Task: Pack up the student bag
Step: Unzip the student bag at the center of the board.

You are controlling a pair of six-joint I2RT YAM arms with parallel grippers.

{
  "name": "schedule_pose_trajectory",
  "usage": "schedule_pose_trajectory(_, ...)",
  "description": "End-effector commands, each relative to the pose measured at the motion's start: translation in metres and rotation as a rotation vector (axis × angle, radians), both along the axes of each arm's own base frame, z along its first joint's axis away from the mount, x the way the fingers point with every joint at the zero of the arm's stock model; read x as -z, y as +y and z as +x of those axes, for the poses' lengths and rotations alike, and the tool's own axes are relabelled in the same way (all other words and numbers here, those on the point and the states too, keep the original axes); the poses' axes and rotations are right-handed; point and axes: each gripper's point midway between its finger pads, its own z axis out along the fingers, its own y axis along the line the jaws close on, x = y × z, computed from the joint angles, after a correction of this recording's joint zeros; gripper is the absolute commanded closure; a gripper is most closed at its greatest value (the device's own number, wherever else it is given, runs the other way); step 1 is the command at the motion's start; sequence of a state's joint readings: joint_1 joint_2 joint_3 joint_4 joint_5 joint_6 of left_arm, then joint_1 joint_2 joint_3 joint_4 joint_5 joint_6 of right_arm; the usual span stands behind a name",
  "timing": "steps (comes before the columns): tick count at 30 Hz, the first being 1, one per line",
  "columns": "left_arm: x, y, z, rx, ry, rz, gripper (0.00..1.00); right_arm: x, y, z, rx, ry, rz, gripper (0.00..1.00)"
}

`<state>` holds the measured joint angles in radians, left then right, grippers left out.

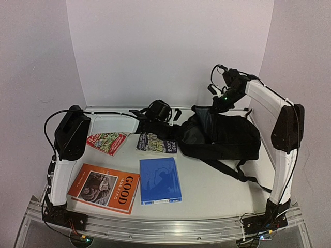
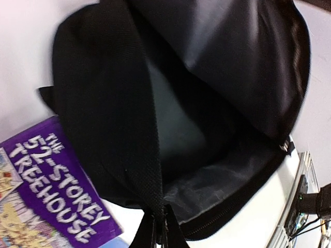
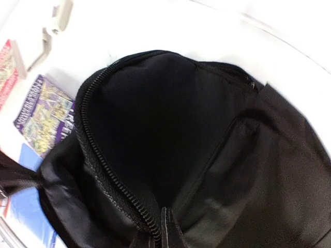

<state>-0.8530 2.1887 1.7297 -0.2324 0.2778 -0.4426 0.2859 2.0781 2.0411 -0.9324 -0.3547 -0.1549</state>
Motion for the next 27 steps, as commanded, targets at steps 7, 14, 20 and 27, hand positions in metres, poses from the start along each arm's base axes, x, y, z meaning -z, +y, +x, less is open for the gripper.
schedule_pose_trajectory(7, -0.046, -0.072, -0.122, 0.348, -0.095, -0.142, 1.0, -0.058, 0.042, -0.023, -0.126, -0.067, 0.137, 1.0)
schedule_pose_trajectory(14, -0.022, -0.062, -0.127, 0.322, -0.074, -0.098, 1.0, -0.048, 0.029, -0.046, -0.13, -0.043, 0.083, 1.0)
schedule_pose_trajectory(20, 0.001, -0.048, -0.133, 0.299, -0.029, -0.068, 1.0, -0.008, -0.09, -0.043, 0.12, 0.029, -0.061, 1.0)
schedule_pose_trajectory(27, 0.029, -0.042, -0.134, 0.289, 0.004, -0.018, 1.0, 0.108, -0.167, -0.046, 0.244, 0.168, -0.326, 1.0)
